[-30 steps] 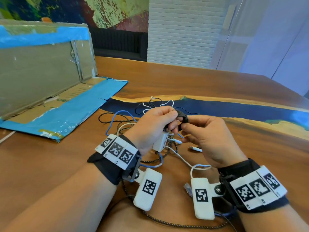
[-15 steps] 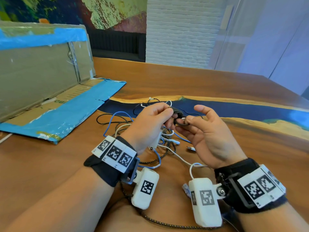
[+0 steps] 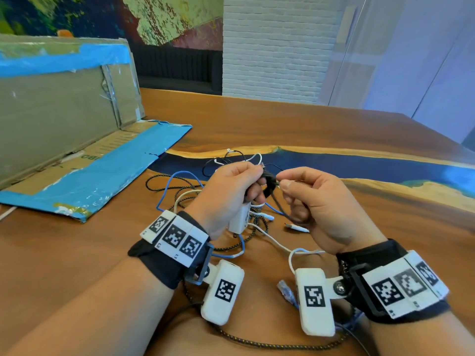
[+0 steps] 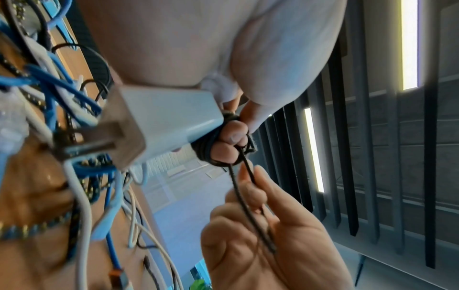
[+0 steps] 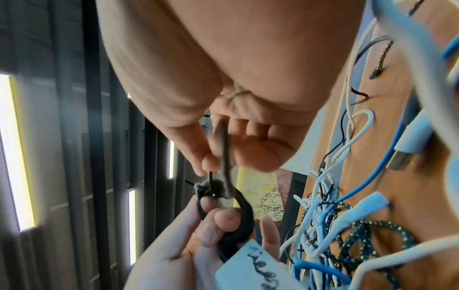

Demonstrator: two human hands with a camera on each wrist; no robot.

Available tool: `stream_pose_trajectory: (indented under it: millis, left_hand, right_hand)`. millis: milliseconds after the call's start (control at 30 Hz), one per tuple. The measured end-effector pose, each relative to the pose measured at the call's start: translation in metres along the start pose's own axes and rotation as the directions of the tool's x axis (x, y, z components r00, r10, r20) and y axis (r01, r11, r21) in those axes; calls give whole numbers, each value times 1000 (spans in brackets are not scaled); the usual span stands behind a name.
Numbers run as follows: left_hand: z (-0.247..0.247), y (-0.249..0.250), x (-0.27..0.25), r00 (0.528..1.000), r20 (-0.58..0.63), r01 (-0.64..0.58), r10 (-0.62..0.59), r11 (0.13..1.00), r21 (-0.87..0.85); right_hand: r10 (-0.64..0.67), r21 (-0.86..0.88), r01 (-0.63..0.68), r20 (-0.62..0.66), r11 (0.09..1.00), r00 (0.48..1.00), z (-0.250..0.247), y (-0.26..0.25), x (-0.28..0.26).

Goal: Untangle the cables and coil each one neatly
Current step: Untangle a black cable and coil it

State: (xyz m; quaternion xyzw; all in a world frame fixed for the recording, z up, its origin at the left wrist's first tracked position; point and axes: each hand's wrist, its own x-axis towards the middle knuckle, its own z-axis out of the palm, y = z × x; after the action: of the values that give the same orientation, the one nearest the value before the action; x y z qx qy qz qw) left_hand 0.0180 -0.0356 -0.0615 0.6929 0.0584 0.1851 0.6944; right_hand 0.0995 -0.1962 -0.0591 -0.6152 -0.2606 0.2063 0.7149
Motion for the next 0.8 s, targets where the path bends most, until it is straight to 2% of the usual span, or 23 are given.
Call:
stream_pose_trajectory:
  millis: [133,233,333,433,533,600,700,800]
  left_hand:
    - [-10,2,5,997,-70,28,-35,993,-111]
    - [-9,1,5,994,-86,58,-71,989,-139]
    - [-10,2,6,989,-107,86,-107,979,-186]
    - [-15,7,6,983,-69,141,-172,938,-317]
    - [-13,7,4,977,28,201,-211,875,-441]
    - [-9,6,0,968,102,251,-231,838,-485]
    - [-1,9,-7,958,176,284,-226,825,-488]
    - [5,11,-10,960,178,276,-215,829,-486]
  right_hand:
    - [-85,288,80,4,954,996,5,-4,-2]
    - [-57,348,50,11,936,998,5,-7,-2]
    - [-28,219,32,-22,975,999,0,-4,0]
    - [-58,-59,55,-58,997,997,-5,2,3]
    - [-175,-334,144,-65,932,982,-3,3,1]
    - [-233,-468,198,-17,861,972,0,2,-1]
    - [-252,-505,242,49,829,967,3,4,-3]
    - [-264,-470,236,7,850,964,4,10,1]
